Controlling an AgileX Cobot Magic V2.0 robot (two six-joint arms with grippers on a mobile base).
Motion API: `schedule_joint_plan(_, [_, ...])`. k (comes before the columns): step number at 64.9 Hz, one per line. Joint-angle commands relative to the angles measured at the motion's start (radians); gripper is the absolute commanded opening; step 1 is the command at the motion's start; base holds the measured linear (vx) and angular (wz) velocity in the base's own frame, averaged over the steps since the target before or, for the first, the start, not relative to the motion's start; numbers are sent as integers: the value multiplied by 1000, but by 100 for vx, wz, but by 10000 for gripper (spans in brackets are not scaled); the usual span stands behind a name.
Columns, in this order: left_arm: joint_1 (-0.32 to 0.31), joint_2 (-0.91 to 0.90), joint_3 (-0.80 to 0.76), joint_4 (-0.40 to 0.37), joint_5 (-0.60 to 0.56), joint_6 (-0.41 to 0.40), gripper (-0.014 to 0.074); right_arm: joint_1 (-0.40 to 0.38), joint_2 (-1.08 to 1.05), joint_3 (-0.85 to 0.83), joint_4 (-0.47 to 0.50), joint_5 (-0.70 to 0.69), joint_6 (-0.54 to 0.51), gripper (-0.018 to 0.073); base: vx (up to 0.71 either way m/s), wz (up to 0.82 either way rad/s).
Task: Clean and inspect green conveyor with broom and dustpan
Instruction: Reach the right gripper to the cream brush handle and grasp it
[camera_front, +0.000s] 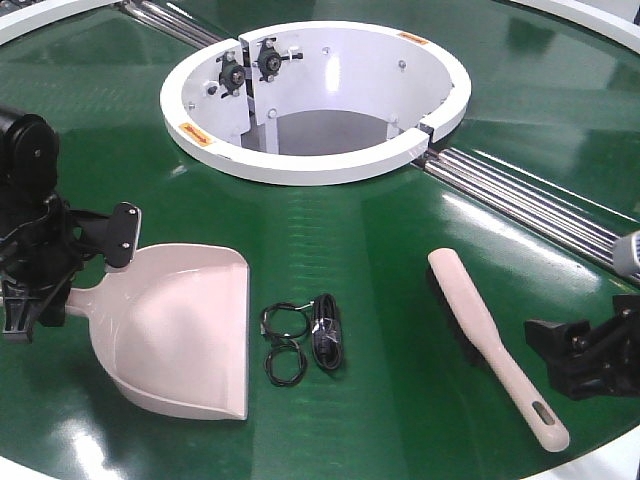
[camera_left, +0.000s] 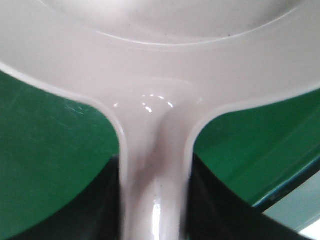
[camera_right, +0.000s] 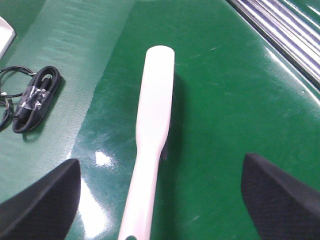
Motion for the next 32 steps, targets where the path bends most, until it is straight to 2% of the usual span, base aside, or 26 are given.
schedule_joint_plan(1, [-7, -52, -29, -2, 25, -9, -6, 2, 39, -95, -2, 46, -10, 610, 0, 0])
schedule_joint_plan(16, [-7, -52, -29, -2, 25, -9, -6, 4, 230, -289, 24, 323, -22, 594, 0, 0])
schedule_joint_plan(32, [-7, -52, -29, -2, 25, -9, -6, 4, 442, -408, 41, 457, -23, 595, 0, 0])
